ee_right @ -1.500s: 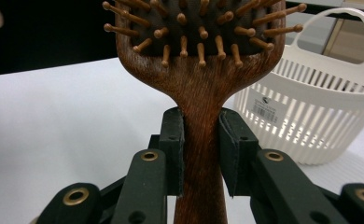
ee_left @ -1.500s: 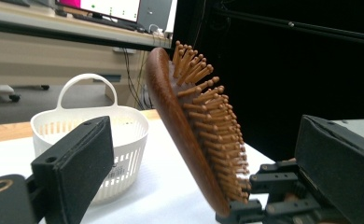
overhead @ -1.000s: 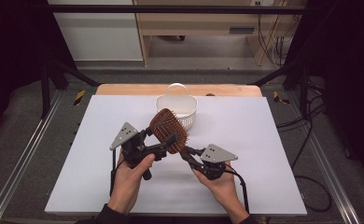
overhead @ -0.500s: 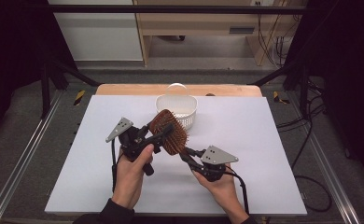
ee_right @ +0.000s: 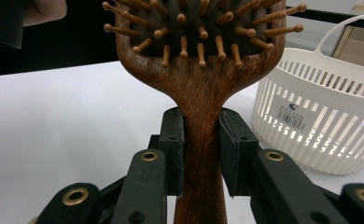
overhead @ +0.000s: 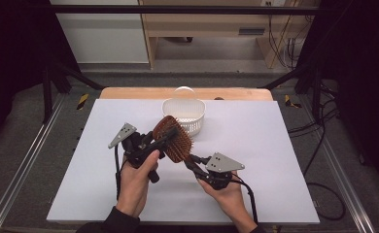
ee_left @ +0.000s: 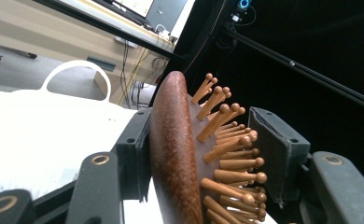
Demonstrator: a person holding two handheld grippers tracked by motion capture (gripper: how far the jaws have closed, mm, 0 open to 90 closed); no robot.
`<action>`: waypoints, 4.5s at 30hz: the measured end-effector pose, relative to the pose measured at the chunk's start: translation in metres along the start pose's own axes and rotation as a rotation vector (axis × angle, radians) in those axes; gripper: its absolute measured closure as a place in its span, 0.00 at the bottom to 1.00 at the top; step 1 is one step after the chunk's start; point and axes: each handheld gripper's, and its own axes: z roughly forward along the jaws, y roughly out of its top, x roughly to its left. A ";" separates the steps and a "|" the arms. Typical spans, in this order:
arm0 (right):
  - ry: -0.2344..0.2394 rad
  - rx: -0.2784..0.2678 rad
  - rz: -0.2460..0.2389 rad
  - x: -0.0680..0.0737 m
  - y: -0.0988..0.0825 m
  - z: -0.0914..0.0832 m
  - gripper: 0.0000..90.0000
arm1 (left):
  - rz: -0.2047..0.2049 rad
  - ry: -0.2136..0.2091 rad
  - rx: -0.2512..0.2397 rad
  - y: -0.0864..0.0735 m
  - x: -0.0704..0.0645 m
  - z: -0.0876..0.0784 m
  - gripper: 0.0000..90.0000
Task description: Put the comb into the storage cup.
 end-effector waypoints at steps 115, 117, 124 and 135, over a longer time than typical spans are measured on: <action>-0.450 -0.018 0.167 -0.066 -0.048 -0.068 0.07 | 0.113 0.101 -0.151 0.081 -0.013 -0.005 0.56; -0.447 -0.033 0.172 -0.067 -0.047 -0.071 0.07 | 0.114 0.095 -0.153 0.085 -0.013 -0.001 0.56; -0.393 -0.030 0.128 -0.058 -0.052 -0.077 0.05 | 0.141 0.101 -0.181 0.107 -0.006 0.009 0.56; -0.359 -0.056 0.140 -0.061 -0.056 -0.084 0.05 | 0.157 0.115 -0.180 0.116 0.006 0.031 0.56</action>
